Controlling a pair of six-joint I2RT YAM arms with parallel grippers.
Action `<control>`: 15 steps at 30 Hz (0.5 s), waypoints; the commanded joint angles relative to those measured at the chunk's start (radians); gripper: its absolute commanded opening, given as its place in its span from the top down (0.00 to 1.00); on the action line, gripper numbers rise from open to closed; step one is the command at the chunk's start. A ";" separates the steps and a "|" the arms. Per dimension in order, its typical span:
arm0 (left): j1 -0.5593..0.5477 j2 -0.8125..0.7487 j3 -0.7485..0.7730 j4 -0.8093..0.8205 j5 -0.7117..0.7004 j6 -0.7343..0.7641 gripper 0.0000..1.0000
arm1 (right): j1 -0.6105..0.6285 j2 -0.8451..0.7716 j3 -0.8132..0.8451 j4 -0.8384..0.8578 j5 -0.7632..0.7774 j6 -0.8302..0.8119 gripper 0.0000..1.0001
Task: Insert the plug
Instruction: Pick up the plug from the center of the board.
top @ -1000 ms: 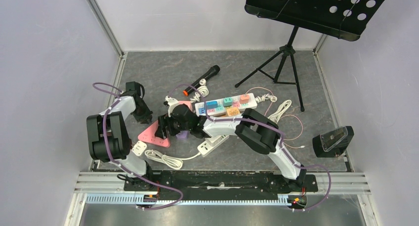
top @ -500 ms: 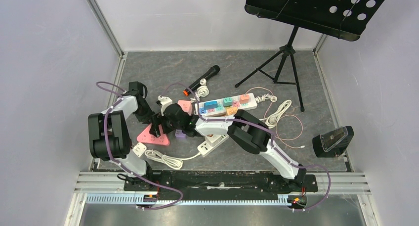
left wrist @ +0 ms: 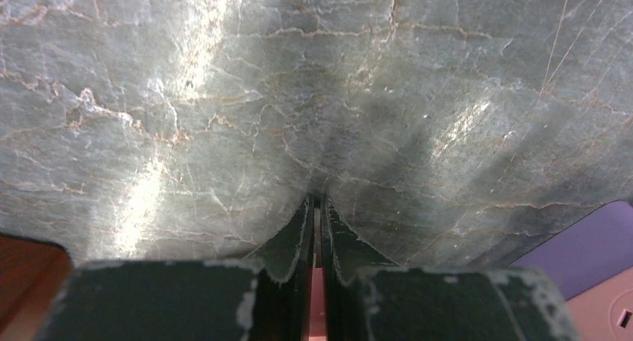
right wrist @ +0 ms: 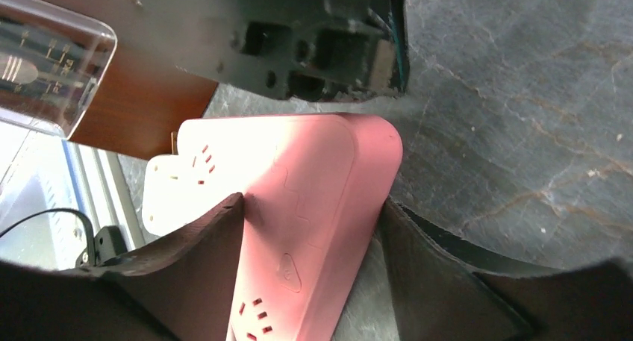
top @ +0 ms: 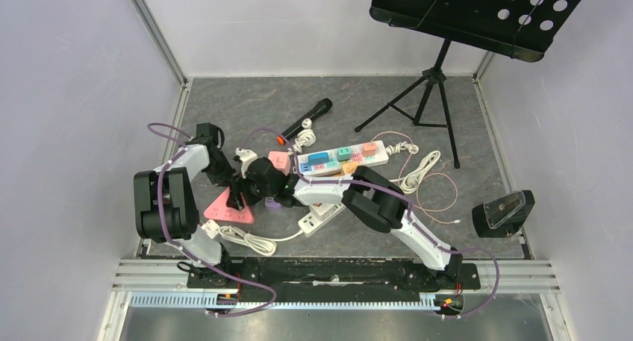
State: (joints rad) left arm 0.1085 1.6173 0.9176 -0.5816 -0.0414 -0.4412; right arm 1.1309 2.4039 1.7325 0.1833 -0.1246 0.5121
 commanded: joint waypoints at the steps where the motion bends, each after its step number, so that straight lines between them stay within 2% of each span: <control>1: -0.009 -0.057 0.029 -0.038 0.002 -0.034 0.89 | -0.003 -0.073 -0.092 0.049 -0.071 0.022 0.40; 4: -0.009 -0.075 0.039 -0.041 -0.001 -0.039 0.89 | -0.014 -0.109 -0.137 0.090 -0.080 0.060 0.53; 7: -0.009 -0.087 0.049 -0.046 -0.006 -0.039 0.89 | -0.027 -0.129 -0.172 0.150 -0.121 0.099 0.77; 11: -0.009 -0.107 0.062 -0.063 -0.018 -0.034 0.90 | -0.039 -0.144 -0.195 0.198 -0.171 0.128 0.97; 12: -0.009 -0.114 0.066 -0.066 -0.022 -0.034 0.89 | -0.039 -0.149 -0.204 0.210 -0.171 0.129 1.00; 15: -0.009 -0.140 0.076 -0.076 -0.032 -0.033 0.90 | -0.040 -0.167 -0.236 0.240 -0.163 0.118 1.00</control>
State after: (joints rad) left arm 0.1024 1.5360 0.9470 -0.6380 -0.0509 -0.4416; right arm 1.0950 2.2936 1.5333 0.3786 -0.2695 0.6373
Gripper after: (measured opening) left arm 0.109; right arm 0.286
